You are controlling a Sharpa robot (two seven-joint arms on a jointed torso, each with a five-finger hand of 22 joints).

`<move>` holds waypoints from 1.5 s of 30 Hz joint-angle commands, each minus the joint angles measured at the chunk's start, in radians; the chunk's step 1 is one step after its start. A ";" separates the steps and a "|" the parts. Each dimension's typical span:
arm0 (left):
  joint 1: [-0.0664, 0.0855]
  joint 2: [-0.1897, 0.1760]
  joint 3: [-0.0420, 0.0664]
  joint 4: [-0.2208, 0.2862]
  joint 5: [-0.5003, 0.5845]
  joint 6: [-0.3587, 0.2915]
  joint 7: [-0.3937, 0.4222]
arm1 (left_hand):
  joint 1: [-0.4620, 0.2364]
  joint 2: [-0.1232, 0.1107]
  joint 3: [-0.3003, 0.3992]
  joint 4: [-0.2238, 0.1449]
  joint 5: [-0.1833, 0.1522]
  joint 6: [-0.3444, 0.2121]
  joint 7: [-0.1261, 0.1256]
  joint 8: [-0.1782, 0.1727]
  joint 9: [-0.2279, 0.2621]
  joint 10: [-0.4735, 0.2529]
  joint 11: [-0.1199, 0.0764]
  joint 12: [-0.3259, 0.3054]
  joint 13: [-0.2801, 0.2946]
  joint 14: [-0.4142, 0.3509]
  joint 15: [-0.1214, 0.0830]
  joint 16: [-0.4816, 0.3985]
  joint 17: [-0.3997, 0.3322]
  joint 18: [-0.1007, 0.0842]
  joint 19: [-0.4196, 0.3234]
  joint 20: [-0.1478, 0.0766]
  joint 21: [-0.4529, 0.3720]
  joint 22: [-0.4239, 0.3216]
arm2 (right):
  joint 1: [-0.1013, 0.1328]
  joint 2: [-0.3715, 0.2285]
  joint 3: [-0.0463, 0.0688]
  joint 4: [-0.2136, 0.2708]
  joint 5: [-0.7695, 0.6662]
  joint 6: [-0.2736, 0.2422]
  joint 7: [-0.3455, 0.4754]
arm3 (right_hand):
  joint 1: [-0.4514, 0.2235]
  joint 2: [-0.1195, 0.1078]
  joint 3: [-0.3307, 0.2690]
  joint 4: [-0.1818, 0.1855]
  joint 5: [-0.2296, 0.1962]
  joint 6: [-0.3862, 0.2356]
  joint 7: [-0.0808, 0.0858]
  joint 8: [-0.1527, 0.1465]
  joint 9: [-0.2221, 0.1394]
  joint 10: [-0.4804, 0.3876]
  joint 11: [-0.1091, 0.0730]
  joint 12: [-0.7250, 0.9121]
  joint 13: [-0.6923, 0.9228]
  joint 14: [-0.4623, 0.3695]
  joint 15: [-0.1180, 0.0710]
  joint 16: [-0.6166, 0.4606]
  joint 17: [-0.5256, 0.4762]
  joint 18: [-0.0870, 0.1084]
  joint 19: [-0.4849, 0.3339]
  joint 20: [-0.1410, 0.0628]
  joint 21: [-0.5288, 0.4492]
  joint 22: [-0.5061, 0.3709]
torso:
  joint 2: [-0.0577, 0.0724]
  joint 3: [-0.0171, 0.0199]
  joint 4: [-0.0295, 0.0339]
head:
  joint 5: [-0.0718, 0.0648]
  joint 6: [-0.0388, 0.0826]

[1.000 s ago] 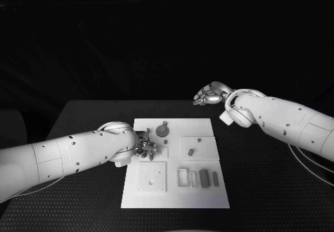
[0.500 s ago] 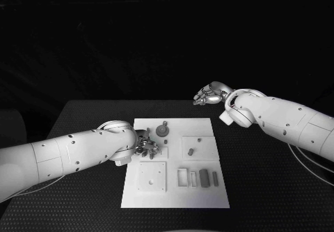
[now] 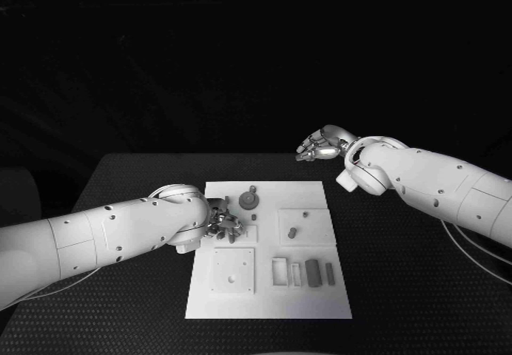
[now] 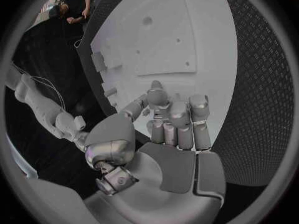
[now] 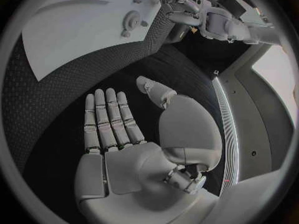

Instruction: Assemble the parts on the task board

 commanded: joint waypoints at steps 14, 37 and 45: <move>0.000 0.004 0.001 -0.008 0.005 0.009 0.025 | 0.068 0.111 0.032 -0.045 0.105 0.001 0.002 -0.004 0.006 0.003 0.002 0.005 -0.004 -0.002 -0.001 -0.001 -0.001 0.006 0.003 -0.113 -0.001 0.005 | 0.000 0.000 0.000 0.001 -0.006 0.016 0.006 | 0.002 0.004 0.001 -0.006 0.003 -0.007 -0.002 0.006 -0.002 0.000 0.001 -0.005 -0.001 -0.006 0.000 0.003 -0.001 -0.009 -0.009 0.000 -0.005 0.001 | 0.000 0.0002 -0.0007 | 0.002 0.000; 0.003 0.002 0.000 -0.003 -0.024 0.041 0.011 | 0.058 0.143 0.032 -0.068 0.194 0.015 -0.002 0.003 0.013 0.005 -0.002 0.009 -0.009 0.000 -0.003 0.004 0.001 0.002 0.003 -0.110 0.003 0.007 | 0.000 -0.002 0.000 0.004 -0.006 0.016 0.005 | 0.002 0.004 0.001 -0.006 0.002 -0.007 -0.002 0.006 -0.002 0.000 0.002 -0.005 -0.001 -0.006 0.000 0.003 -0.001 -0.009 -0.009 0.000 -0.006 0.003 | 0.000 -0.0005 0.0001 | 0.000 -0.003; 0.003 0.001 0.000 0.001 -0.028 0.035 0.008 | 0.058 0.145 0.033 -0.069 0.195 0.014 -0.002 0.003 0.013 0.005 -0.002 0.009 -0.009 0.000 -0.003 0.004 0.001 0.002 0.003 -0.110 0.003 0.007 | 0.000 -0.002 0.000 0.005 -0.006 0.016 0.005 | 0.002 0.004 0.001 -0.006 0.002 -0.007 -0.002 0.006 -0.002 0.000 0.002 -0.005 -0.001 -0.006 0.000 0.003 -0.001 -0.009 -0.009 0.000 -0.006 0.003 | 0.000 -0.0011 0.0009 | 0.000 -0.004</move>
